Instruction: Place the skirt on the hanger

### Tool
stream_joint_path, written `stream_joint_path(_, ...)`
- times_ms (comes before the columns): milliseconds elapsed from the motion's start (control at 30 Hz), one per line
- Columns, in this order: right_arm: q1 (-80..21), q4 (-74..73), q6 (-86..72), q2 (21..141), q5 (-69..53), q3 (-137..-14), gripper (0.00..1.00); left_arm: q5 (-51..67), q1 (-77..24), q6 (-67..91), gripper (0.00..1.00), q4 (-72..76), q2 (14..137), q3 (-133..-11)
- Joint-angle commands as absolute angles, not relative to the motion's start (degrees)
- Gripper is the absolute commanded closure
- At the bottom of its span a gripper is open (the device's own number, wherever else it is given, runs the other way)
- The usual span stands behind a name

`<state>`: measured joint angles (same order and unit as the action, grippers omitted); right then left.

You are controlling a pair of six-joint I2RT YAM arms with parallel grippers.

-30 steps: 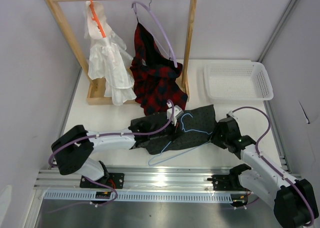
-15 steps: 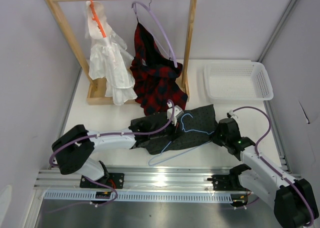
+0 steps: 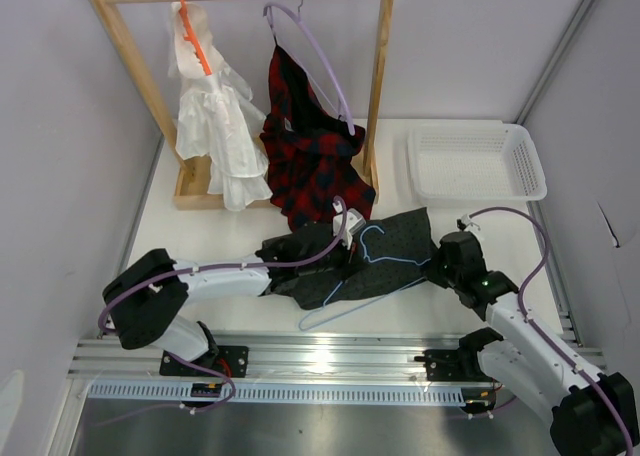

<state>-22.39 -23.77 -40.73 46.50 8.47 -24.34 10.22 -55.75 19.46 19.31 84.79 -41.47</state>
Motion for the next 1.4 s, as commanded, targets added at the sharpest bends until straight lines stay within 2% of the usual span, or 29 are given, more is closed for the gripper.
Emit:
stream_joint_path(0,-22.68,-25.92,-39.99,45.09,10.28,-29.09,1.0,12.39,-55.11,18.81,1.0,21.44,83.32,-42.81)
stream_joint_path(1367,-22.76,-32.61,-39.11,47.2,9.14,-41.92,1.0,6.33,-48.08,17.14,1.0,25.49,81.03,-36.3)
